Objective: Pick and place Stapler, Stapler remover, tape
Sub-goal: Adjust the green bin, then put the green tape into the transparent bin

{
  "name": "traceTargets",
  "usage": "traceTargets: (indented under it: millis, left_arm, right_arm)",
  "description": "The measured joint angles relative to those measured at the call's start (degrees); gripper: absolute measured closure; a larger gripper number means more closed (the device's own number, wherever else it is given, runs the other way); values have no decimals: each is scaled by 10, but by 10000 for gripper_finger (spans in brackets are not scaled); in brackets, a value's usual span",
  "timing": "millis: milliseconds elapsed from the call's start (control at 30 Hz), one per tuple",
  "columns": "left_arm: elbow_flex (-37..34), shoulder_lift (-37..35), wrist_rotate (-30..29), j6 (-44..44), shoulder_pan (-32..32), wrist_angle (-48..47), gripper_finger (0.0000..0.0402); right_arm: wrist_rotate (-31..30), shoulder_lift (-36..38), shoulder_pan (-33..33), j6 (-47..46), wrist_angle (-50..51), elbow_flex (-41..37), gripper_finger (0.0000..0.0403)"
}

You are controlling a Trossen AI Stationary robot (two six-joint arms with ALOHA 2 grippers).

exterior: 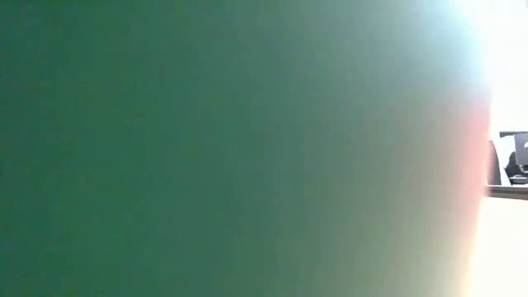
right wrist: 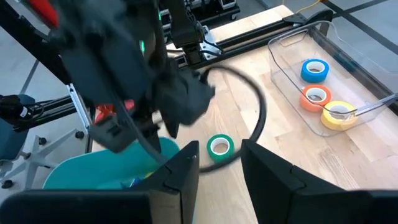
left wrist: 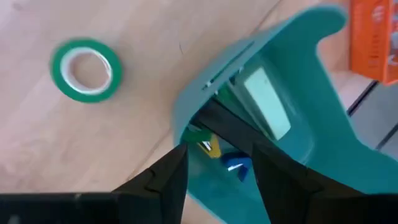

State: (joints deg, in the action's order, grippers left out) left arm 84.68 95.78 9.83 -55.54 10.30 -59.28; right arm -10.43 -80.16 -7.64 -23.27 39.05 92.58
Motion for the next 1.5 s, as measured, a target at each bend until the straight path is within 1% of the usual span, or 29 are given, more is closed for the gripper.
traceTargets:
  millis: [167, 233, 367, 533, 700, 800, 900, 1033, 1100, 1167, 1300, 1500]
  left_arm:
    - [16, -26, -57, 28, -29, -2, 220]
    - [20, -36, -70, 46, -48, -4, 220]
    - [20, -41, -76, 86, -95, -11, 220]
    - [20, -38, -83, 152, -147, -33, 220]
    - [11, -35, -90, 212, -193, -37, 220]
    - [-19, -35, -69, 251, -217, -38, 220]
    - [-61, -35, -70, 306, -226, -39, 220]
    - [-137, -34, -109, 392, -218, -14, 220]
    - [-172, -34, -117, 414, -213, 8, 220]
    - [-201, -34, -114, 416, -211, 25, 220]
    - [-246, -34, -110, 413, -206, 69, 220]
    - [-276, -34, -86, 393, -195, 103, 220]
  right_arm:
    - [0, 0, 0, 0, 2, 0, 289]
    - [0, 0, 0, 0, 2, 0, 289]
    - [-8, 0, 0, -11, 2, 0, 289]
    - [-61, 0, 1, -28, 12, 0, 289]
    - [-75, -3, 15, -62, 23, 0, 289]
    - [-75, -5, 24, -88, 34, -1, 289]
    - [-75, -9, 34, -103, 26, 0, 289]
    - [-78, -15, 44, -106, 23, -1, 289]
    - [-95, -23, 50, -114, 11, 0, 289]
    - [-106, -29, 53, -120, 9, 0, 289]
    - [-105, -47, 59, -120, -7, 0, 289]
    - [-90, -65, 62, -121, -20, 0, 289]
